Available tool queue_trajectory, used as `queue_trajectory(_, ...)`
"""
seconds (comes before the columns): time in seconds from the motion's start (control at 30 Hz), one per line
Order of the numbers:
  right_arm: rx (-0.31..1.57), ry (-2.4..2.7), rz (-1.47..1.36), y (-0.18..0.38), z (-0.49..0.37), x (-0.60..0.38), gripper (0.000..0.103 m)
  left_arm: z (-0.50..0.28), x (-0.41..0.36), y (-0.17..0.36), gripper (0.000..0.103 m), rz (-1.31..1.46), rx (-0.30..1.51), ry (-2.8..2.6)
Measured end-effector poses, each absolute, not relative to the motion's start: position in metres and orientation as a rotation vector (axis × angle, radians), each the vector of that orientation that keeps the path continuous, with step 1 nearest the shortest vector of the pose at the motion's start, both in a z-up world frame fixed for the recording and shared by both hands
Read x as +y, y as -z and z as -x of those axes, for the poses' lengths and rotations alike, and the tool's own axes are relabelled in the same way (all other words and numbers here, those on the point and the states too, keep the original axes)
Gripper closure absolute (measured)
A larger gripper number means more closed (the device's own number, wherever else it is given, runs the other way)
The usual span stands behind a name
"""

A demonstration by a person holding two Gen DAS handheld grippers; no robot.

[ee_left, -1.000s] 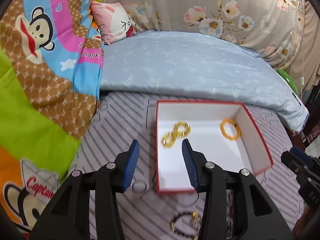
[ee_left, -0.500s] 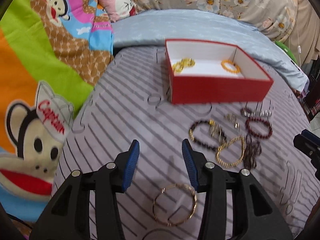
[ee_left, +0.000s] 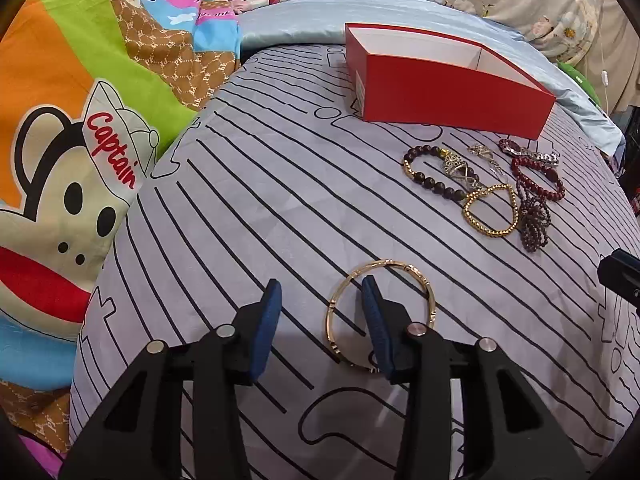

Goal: Organize jewelry
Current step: 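Move the left gripper to the gold bangle and close on it, then grasp the brown tassel bracelet with right gripper while left gripper lifts the gold bangle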

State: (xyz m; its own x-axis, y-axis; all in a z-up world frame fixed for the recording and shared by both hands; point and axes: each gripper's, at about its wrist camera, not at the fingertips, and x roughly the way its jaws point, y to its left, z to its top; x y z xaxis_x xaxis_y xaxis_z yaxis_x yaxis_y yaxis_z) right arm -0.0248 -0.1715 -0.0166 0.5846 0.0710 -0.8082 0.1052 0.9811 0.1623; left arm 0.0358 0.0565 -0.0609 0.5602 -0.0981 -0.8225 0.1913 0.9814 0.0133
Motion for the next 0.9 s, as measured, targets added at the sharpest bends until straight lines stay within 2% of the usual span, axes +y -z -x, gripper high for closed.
queue_trajectory(0.13,0.955,0.010,-0.206,0.019,0.021,-0.168,0.061,-0.034,0.053,0.061,0.074,-0.097,0.949,0.200)
queue_trajectory(0.2,0.956,0.008,-0.212,0.021,0.018,-0.168,0.061,-0.033,0.050,0.060,0.088,-0.105,0.945,0.221)
queue_trajectory(0.3,0.957,0.008,-0.218,0.023,0.014,-0.167,0.061,-0.033,0.045,0.059,0.100,-0.090,0.950,0.259)
queue_trajectory(0.53,0.954,0.005,-0.224,0.024,0.002,-0.168,0.061,-0.033,0.039,0.057,0.102,-0.037,0.971,0.310)
queue_trajectory(0.67,0.957,-0.014,-0.226,0.027,-0.009,-0.165,0.064,-0.034,0.035,0.053,0.102,-0.022,0.969,0.320)
queue_trajectory(0.73,0.963,-0.029,-0.225,0.028,-0.015,-0.161,0.069,-0.035,0.034,0.050,0.101,-0.011,0.968,0.325)
queue_trajectory(0.9,0.973,-0.053,-0.223,0.035,-0.031,-0.150,0.072,-0.040,0.032,0.042,0.101,0.003,0.959,0.328)
